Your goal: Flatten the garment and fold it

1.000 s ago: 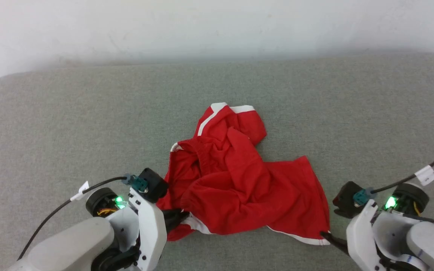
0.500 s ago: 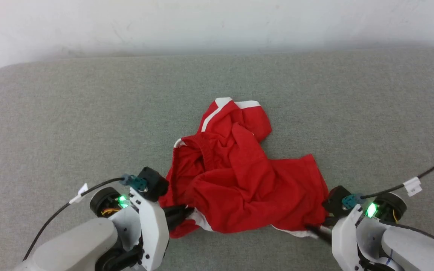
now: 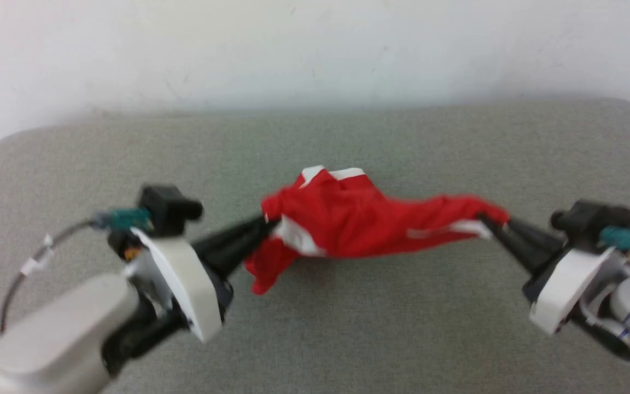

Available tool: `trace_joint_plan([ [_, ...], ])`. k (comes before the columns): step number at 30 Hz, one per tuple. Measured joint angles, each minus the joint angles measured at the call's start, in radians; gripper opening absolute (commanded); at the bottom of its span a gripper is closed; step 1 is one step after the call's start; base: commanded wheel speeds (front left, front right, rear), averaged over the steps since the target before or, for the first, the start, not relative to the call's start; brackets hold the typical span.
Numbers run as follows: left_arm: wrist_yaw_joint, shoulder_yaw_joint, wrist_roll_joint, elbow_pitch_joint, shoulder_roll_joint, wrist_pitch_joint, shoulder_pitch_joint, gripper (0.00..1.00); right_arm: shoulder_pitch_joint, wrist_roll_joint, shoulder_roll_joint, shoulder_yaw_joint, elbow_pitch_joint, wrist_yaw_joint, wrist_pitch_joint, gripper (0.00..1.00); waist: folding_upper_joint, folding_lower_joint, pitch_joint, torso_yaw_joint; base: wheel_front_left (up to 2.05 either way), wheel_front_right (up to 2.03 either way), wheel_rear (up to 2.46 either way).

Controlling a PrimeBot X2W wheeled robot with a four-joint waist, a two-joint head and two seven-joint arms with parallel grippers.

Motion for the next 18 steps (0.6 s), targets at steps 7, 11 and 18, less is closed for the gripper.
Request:
trace_joint_plan([
  [7, 0.002, 0.119, -0.014, 0.002, -0.007, -0.059, -0.133, 0.00, -0.019, -0.001, 0.002, -0.219, -0.089, 0.000, -0.020, 0.00, 0.0000, -0.0001, -0.012, -0.019, 0.00, 0.00, 0.00],
  [11, 0.002, 0.156, -0.022, 0.049, -0.051, -0.069, -0.228, 0.00, -0.083, -0.019, 0.035, -0.333, -0.099, 0.000, -0.025, 0.00, 0.0000, 0.0000, 0.012, -0.024, 0.00, 0.00, 0.00],
  [18, 0.000, 0.200, 0.009, 0.176, -0.151, -0.055, -0.449, 0.00, -0.317, -0.083, 0.086, -0.462, -0.065, 0.000, 0.019, 0.00, 0.0000, 0.0001, 0.095, -0.032, 0.00, 0.00, 0.00],
])
